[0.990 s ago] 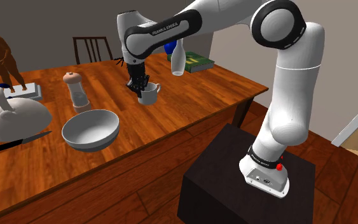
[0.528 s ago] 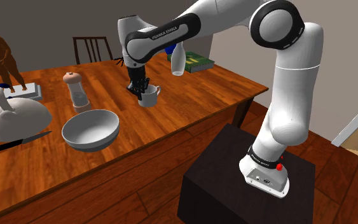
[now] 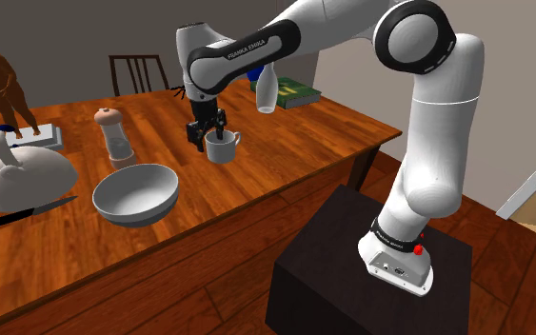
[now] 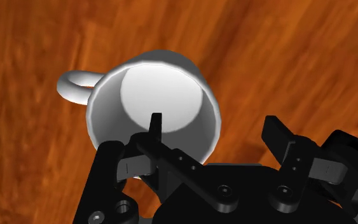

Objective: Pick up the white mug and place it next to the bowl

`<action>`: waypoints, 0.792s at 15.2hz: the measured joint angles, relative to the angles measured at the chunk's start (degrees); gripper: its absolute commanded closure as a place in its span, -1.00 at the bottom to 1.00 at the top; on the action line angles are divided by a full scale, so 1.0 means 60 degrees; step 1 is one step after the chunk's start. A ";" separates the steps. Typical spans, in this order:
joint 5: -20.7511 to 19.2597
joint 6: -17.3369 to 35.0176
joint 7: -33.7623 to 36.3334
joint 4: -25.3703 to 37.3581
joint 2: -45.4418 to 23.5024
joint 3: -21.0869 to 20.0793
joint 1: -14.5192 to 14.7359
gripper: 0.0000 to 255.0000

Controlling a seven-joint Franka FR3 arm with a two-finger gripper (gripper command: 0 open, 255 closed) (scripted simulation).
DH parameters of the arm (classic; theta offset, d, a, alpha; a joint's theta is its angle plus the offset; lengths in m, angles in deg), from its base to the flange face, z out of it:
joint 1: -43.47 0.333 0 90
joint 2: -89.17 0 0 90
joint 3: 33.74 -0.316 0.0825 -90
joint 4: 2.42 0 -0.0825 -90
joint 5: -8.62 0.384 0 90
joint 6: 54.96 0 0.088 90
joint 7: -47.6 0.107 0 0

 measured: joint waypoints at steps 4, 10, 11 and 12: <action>0.0025 -0.0601 -0.0005 0.0511 0.0099 -0.0020 0.0023 -1.00; 0.0049 -0.1135 -0.0034 0.0933 0.0207 -0.0028 0.0026 -1.00; 0.0050 -0.1141 -0.0036 0.0932 0.0212 -0.0028 0.0026 -1.00; 0.0050 -0.1143 -0.0036 0.0931 0.0214 -0.0028 0.0025 -1.00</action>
